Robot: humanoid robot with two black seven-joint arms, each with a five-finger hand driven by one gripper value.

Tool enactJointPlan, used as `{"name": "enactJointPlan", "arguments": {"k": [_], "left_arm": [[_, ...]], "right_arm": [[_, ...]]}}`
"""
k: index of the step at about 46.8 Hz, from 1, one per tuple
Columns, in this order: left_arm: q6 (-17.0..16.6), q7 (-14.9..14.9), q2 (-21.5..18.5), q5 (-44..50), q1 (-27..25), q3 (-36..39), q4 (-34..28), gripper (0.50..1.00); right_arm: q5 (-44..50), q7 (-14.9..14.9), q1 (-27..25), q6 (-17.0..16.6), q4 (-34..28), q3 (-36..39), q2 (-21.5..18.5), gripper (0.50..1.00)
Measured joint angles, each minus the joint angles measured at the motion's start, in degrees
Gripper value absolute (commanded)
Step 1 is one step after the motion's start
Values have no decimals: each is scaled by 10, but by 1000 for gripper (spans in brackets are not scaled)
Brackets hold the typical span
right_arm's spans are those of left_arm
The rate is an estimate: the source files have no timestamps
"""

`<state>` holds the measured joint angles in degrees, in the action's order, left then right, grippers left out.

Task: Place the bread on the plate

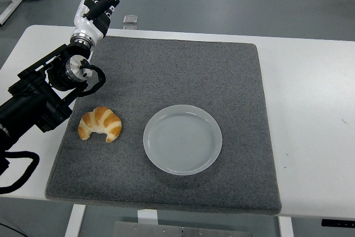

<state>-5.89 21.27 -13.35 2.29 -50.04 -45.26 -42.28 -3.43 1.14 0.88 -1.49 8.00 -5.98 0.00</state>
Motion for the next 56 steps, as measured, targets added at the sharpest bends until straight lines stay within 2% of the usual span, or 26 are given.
{"name": "enactJointPlan", "arguments": {"k": [4,10,34,48,56], "left_arm": [[0,1,1,-1,0,2,0,1000],[0,21,1,-19,-1,9,-1,1000],[-2,21,-2,-25,-3,13,-1,1000],[-2,19,-10,-73,-16,58,1,1000],[5,15,-30,-73,-31,123,-7,1000]], "right_arm": [[0,0,0,0,0,0,0,952],[0,0,0,0,0,0,0,952],[0,0,0,0,0,0,0,952],[0,0,0,0,0,0,0,952],[0,0,0,0,0,0,0,952]]}}
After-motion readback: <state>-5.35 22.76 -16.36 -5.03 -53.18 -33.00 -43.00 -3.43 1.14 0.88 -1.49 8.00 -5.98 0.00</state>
